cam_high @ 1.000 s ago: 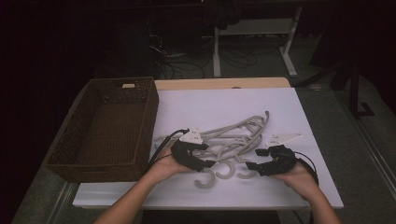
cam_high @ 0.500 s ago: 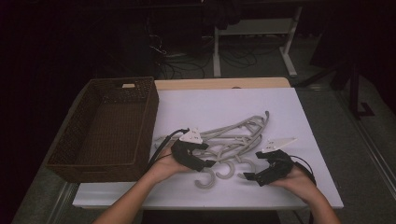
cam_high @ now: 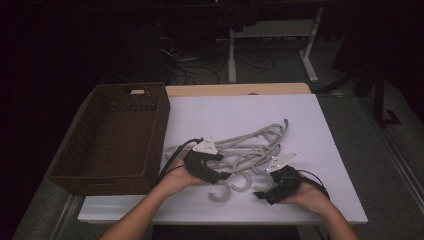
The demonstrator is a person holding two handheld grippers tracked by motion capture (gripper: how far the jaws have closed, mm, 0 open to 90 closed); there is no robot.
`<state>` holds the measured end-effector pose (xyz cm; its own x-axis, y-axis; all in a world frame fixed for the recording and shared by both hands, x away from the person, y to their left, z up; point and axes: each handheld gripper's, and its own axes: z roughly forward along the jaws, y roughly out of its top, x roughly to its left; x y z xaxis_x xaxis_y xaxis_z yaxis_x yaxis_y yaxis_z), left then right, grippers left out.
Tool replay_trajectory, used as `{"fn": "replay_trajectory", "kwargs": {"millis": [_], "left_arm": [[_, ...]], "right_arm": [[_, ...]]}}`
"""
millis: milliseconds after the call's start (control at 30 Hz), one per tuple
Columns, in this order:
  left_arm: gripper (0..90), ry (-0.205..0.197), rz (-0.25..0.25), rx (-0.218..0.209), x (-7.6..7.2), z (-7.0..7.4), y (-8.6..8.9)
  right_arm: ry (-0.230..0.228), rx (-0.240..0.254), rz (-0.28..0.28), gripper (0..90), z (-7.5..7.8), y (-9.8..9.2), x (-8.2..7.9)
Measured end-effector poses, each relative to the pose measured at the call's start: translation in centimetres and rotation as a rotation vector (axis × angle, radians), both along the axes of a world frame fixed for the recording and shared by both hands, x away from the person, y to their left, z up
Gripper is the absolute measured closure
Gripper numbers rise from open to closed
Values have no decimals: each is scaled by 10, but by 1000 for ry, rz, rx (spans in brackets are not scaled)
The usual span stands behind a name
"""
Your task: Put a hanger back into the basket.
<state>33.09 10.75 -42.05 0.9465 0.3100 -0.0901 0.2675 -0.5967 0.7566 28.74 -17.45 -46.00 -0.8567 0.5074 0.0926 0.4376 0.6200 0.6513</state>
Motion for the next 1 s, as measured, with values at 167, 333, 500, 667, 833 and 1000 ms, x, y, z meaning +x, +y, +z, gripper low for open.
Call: {"fn": "replay_trajectory", "kwargs": {"millis": [167, 333, 500, 667, 833, 1000], "left_arm": [[292, -1, 2, 0, 0, 0, 0], [288, -3, 2, 4, 0, 0, 1], [287, -4, -4, 15, 1, 0, 0], [293, -16, -10, 47, 1, -2, -4], [305, -24, 2, 75, 5, -4, -6], [378, -2, -1, 82, 8, -4, -8]], "right_arm": [[-7, 13, 3, 246, 2, -2, -1], [-8, 34, 0, 264, 4, -4, -1], [-20, 68, -1, 264, 13, -5, -2], [-31, 118, -5, 266, 22, -5, -1], [-47, 141, -7, 266, 29, -5, 0], [-54, 152, -7, 267, 33, -5, 1]]}}
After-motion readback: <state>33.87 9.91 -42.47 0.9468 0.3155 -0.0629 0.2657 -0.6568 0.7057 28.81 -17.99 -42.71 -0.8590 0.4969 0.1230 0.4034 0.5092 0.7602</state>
